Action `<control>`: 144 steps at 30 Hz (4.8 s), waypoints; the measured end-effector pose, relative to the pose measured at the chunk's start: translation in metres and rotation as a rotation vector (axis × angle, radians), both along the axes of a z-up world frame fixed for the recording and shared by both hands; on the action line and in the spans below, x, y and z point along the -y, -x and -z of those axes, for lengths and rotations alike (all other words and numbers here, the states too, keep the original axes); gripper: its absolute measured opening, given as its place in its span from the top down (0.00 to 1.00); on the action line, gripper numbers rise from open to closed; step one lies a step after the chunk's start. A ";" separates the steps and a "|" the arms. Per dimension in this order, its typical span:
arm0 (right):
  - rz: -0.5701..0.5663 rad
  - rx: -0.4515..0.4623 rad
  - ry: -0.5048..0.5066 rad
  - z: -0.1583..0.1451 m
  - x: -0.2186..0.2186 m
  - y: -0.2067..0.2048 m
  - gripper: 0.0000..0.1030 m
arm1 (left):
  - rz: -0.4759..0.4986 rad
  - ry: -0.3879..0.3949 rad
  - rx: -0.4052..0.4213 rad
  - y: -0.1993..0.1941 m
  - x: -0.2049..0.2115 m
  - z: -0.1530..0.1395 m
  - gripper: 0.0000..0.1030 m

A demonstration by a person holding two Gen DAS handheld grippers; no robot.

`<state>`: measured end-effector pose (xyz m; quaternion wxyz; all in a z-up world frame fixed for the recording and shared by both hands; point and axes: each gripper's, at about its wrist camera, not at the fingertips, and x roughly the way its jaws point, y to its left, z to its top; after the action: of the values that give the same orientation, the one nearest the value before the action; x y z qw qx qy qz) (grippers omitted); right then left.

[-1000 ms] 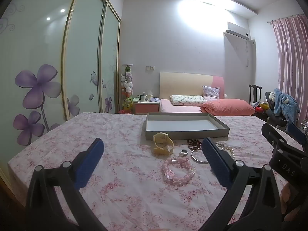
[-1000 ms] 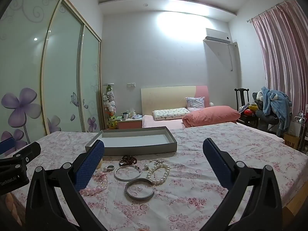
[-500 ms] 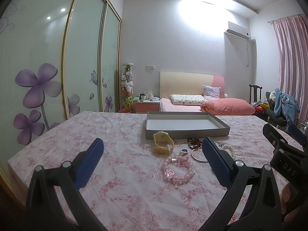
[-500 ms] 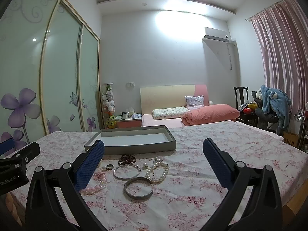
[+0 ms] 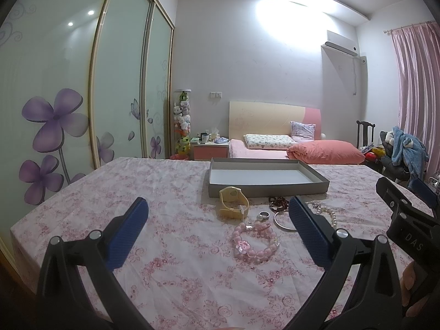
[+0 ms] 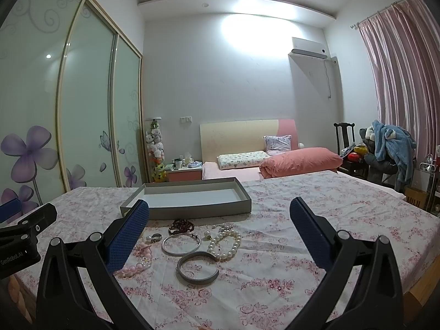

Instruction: Organize jewelry

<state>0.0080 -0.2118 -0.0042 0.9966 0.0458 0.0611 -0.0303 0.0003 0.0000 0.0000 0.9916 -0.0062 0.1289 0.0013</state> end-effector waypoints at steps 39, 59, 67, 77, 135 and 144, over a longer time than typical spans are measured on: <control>0.000 -0.005 -0.003 0.000 0.001 0.000 0.02 | 0.001 0.002 -0.004 0.000 0.000 0.000 0.04; 0.006 -0.043 -0.019 0.020 0.007 -0.009 0.02 | 0.069 -0.014 -0.176 -0.036 0.010 0.029 0.04; 0.020 -0.101 -0.056 0.027 0.014 -0.023 0.02 | 0.191 -0.015 -0.407 -0.092 0.018 0.061 0.04; 0.031 -0.148 -0.071 0.030 0.018 -0.038 0.02 | 0.154 0.065 -0.589 -0.159 0.006 0.087 0.40; -0.027 -0.741 0.001 0.077 -0.044 -0.119 0.28 | 0.061 0.186 -0.587 -0.165 -0.088 0.088 0.87; -0.067 -0.706 -0.010 0.076 -0.040 -0.112 0.39 | 0.063 0.187 -0.586 -0.165 -0.088 0.088 0.87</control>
<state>0.1201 -0.1714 -0.0799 0.9144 0.0353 0.4032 -0.0114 0.1655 0.0882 -0.0876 0.9070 -0.0926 0.4090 -0.0393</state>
